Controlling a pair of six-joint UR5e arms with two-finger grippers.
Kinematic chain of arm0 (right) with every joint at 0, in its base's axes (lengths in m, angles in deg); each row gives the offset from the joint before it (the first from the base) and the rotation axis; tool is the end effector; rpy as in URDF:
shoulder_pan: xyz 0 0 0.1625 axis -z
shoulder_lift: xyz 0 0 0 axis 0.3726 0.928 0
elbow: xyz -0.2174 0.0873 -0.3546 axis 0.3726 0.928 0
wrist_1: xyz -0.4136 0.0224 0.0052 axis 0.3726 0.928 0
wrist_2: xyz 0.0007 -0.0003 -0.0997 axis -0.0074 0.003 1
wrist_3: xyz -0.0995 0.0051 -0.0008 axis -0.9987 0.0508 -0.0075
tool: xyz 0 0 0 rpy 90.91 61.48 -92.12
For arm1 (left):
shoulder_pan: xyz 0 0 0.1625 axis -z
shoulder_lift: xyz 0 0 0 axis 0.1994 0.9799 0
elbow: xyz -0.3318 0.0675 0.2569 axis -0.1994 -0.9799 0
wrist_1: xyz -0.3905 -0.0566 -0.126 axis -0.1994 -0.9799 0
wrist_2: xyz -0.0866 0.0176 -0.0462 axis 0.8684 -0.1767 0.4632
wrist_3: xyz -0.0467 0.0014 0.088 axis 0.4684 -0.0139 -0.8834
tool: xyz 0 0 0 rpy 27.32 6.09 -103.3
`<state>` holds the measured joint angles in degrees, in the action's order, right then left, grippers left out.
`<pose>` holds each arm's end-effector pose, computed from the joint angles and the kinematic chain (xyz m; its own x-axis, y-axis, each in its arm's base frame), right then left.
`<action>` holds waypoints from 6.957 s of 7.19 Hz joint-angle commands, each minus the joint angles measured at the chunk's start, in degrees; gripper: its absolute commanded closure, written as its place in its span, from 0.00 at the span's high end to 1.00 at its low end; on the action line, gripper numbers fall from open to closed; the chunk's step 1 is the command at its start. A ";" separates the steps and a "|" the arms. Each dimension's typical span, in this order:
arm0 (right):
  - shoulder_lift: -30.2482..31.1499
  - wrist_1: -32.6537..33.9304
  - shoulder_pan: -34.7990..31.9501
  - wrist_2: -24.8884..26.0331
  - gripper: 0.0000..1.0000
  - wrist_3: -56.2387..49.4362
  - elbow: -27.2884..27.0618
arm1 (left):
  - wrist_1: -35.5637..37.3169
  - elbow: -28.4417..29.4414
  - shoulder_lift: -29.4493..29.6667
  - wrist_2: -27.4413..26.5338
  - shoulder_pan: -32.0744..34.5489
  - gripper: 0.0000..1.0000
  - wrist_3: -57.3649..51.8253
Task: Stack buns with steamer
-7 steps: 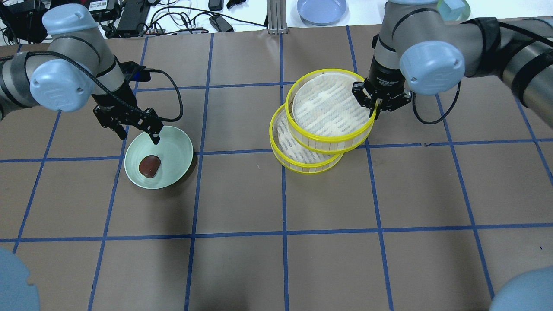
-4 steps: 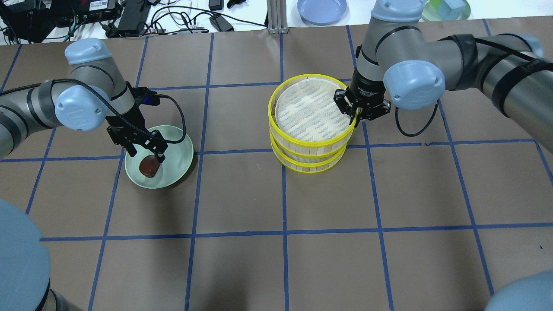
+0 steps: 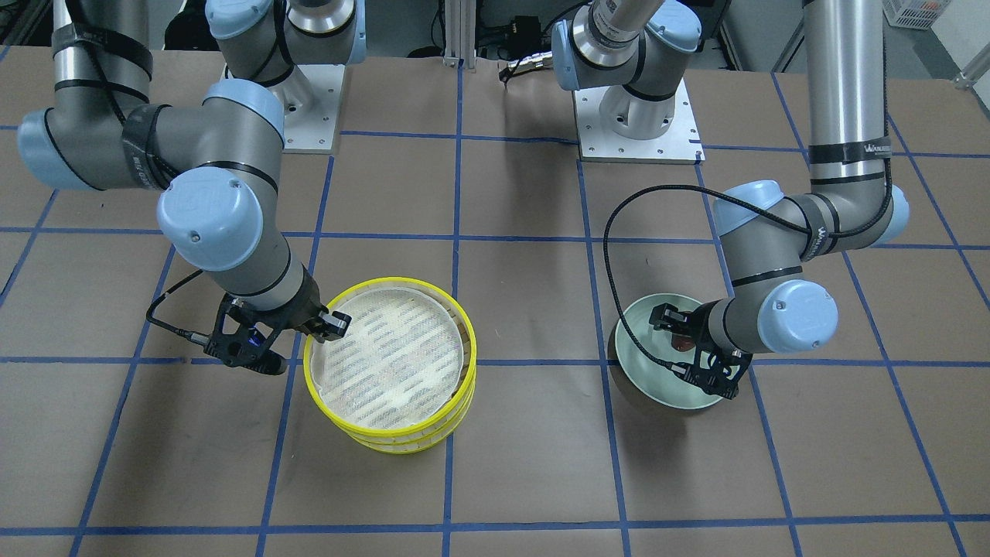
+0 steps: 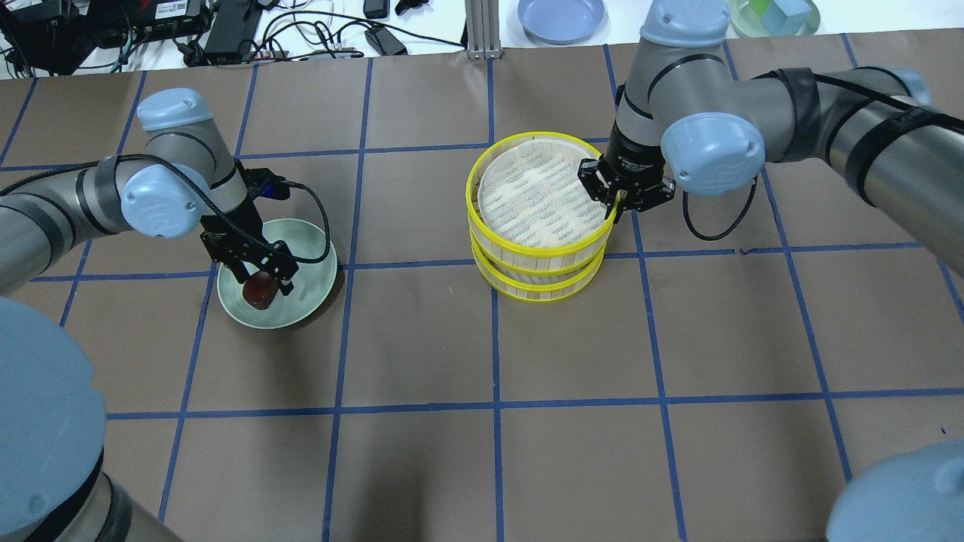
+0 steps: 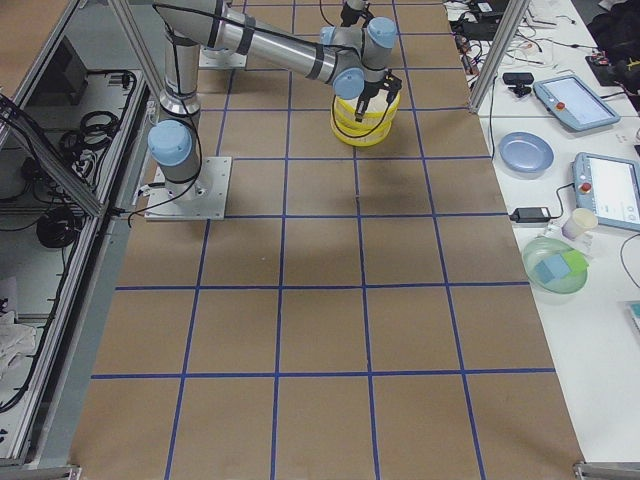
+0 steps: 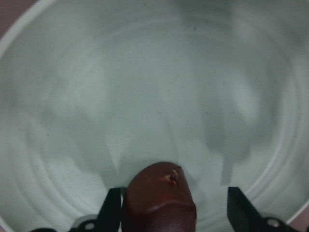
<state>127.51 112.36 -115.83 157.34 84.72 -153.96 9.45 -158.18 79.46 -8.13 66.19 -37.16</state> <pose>0.1797 -0.5726 0.2872 -0.9431 0.3313 -0.0280 0.3273 0.9398 0.0980 -0.0061 -0.5686 0.1679 -0.9319 0.3338 0.1415 0.3623 0.8727 0.3273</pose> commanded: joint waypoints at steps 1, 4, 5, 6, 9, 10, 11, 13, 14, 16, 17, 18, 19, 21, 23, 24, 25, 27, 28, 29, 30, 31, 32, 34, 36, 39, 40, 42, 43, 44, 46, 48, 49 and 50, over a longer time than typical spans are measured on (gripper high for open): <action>0.05 0.04 0.00 -0.44 0.00 0.21 -0.72 | -0.11 0.65 0.42 0.12 0.00 0.00 0.14; -0.04 0.39 -0.09 -0.44 0.00 0.30 -0.81 | -0.64 6.08 -2.29 0.48 0.52 0.00 0.67; -0.04 1.35 -0.09 -0.53 0.00 0.82 -0.81 | -1.17 7.50 -3.61 1.35 1.31 0.00 3.80; 0.05 1.53 -0.09 -0.44 0.00 1.26 -0.81 | -1.43 7.51 -5.19 5.27 1.58 0.00 10.45; -0.04 1.53 -0.09 -0.44 0.12 1.35 -0.81 | -1.35 9.00 -8.98 10.03 7.71 0.00 24.97; -0.04 1.45 -0.09 -0.53 0.16 1.44 -0.81 | -1.35 9.79 -9.59 11.19 10.08 0.00 30.50; -0.04 1.45 -0.09 -0.44 0.25 1.35 -0.81 | -1.26 9.88 -10.04 12.42 12.11 0.00 35.60; -0.04 1.27 0.00 -0.44 0.80 1.44 -0.81 | -0.82 9.88 -11.18 18.21 12.92 0.00 42.21; -0.04 0.92 -0.09 -0.35 0.81 1.44 -0.81 | -0.82 9.88 -12.14 21.10 12.92 0.00 45.55; 0.83 1.44 0.09 -0.09 1.00 1.01 -0.11 | 1.45 9.80 -11.63 28.04 13.70 0.00 54.51; 2.67 1.27 0.44 0.61 1.00 0.48 0.68 | 4.08 9.71 -10.93 28.42 15.45 0.00 58.37; 5.04 0.75 1.57 0.70 1.00 -1.27 1.12 | 4.28 9.71 -10.22 30.69 16.25 0.00 61.72; 7.67 -2.74 3.15 0.53 1.00 -2.85 2.78 | 6.11 9.10 -9.61 34.54 16.26 0.00 62.54; 10.93 -15.12 5.96 0.70 1.00 -8.64 9.18 | 10.23 8.83 -6.36 38.87 16.35 0.00 71.10; 16.36 -22.85 5.80 2.19 1.00 -8.93 12.28 | 13.75 8.57 -3.20 42.05 18.35 0.09 74.76; 19.18 -25.86 5.45 2.28 1.00 -10.58 11.94 | 16.90 8.57 -1.88 41.35 20.37 0.12 78.07; 20.95 -27.02 5.27 2.29 1.00 -14.60 11.59 | 17.89 8.39 -1.08 41.08 21.70 0.63 79.84; 20.88 -26.25 5.27 3.15 1.00 -21.29 10.71 | 18.16 8.57 -1.42 38.64 22.76 1.00 80.82; 20.97 -26.15 5.27 2.82 1.00 -26.20 10.70 | 18.17 8.57 -1.95 38.19 22.85 1.00 81.87; 21.14 -26.41 5.36 3.68 1.00 -27.98 10.70 | 18.08 8.91 -2.39 36.27 22.85 1.00 81.88; 21.23 -26.68 5.36 3.43 1.00 -29.22 10.70 | 18.08 9.09 -2.39 35.99 23.11 1.00 82.05; 21.14 -26.42 5.53 2.82 1.00 -29.23 10.79 | 18.08 9.18 -2.39 35.98 23.72 1.00 82.14; 21.23 -26.68 5.54 2.99 1.00 -29.23 10.79 | 17.56 9.36 -3.00 35.90 23.90 1.00 83.19; 21.49 -26.50 5.27 2.47 1.00 -29.15 10.70 | 12.85 10.32 -4.84 29.96 22.95 1.00 72.14; 21.67 -26.68 5.36 3.60 1.00 -29.23 10.70 | -3.54 15.92 -9.23 16.29 20.40 1.00 51.91; 21.67 -26.68 5.36 3.69 1.00 -29.23 10.70 | -12.66 16.39 -15.91 5.09 14.70 1.00 39.14; 21.67 -26.68 5.36 3.69 1.00 -29.23 10.70 | -14.08 16.21 -18.02 2.35 13.37 1.00 34.64; 21.67 -26.50 5.36 3.78 1.00 -29.23 10.70 | -18.90 15.52 -22.59 1.80 12.57 1.00 30.49; 21.67 -26.68 5.36 3.78 1.00 -29.23 10.70 | -19.53 14.81 -24.44 0.66 12.57 1.00 30.47; 21.67 -26.68 5.36 3.78 1.00 -29.23 10.70 | -19.89 14.55 -26.19 0.65 12.57 1.00 30.46; 21.67 -26.68 5.36 3.69 1.00 -29.23 10.62 | -19.98 14.28 -27.27 0.65 12.31 1.00 30.38; 21.67 -26.68 5.36 3.78 1.00 -29.23 10.62 | -19.02 13.14 -27.27 0.83 12.30 1.00 30.38; 21.67 -26.68 5.36 3.69 1.00 -29.23 10.62 | -19.01 12.88 -27.18 0.83 12.30 1.00 30.38; 21.67 -26.68 5.36 3.69 1.00 -29.23 10.62 | -18.84 12.79 -27.18 0.83 12.30 1.00 30.38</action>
<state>149.18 85.68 -110.47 161.06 55.48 -143.34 -9.58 -145.16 52.26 -7.32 78.50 -6.78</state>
